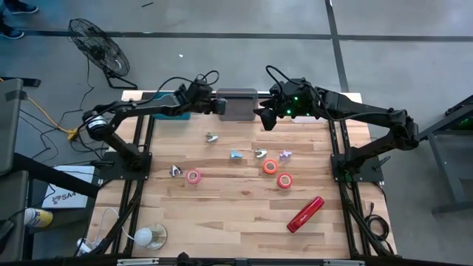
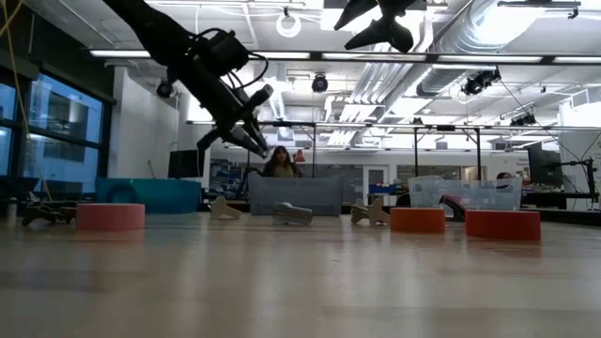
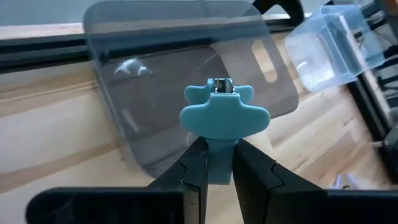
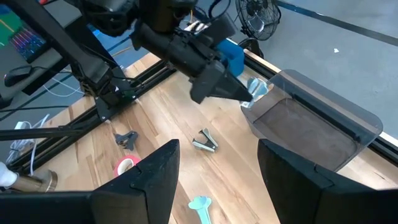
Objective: Pick and place Stapler, Stapler remover, tape
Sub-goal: Put the left blue staple remover into the black bin
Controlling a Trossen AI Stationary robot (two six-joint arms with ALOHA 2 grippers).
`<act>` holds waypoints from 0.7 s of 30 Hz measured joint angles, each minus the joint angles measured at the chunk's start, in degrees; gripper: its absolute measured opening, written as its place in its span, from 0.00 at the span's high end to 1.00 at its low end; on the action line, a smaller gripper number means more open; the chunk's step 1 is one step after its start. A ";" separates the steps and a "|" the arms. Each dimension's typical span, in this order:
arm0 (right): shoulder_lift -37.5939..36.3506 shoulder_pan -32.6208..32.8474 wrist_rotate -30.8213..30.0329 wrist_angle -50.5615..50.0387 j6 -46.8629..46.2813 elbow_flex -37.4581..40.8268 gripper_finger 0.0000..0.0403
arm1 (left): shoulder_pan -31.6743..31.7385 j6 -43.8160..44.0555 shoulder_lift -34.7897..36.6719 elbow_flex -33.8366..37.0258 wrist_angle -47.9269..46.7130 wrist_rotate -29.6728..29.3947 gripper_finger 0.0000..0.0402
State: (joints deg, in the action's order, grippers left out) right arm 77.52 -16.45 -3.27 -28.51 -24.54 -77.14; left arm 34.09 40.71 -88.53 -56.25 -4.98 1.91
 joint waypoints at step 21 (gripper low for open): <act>0.00 0.00 0.00 -2.52 0.16 0.00 0.48 | 0.00 -4.44 -14.07 -18.51 -16.19 -8.08 0.87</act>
State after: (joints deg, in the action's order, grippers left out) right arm 77.52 -16.45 -3.27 -31.03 -24.38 -77.14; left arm 34.09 36.27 -102.60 -74.76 -21.17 -6.17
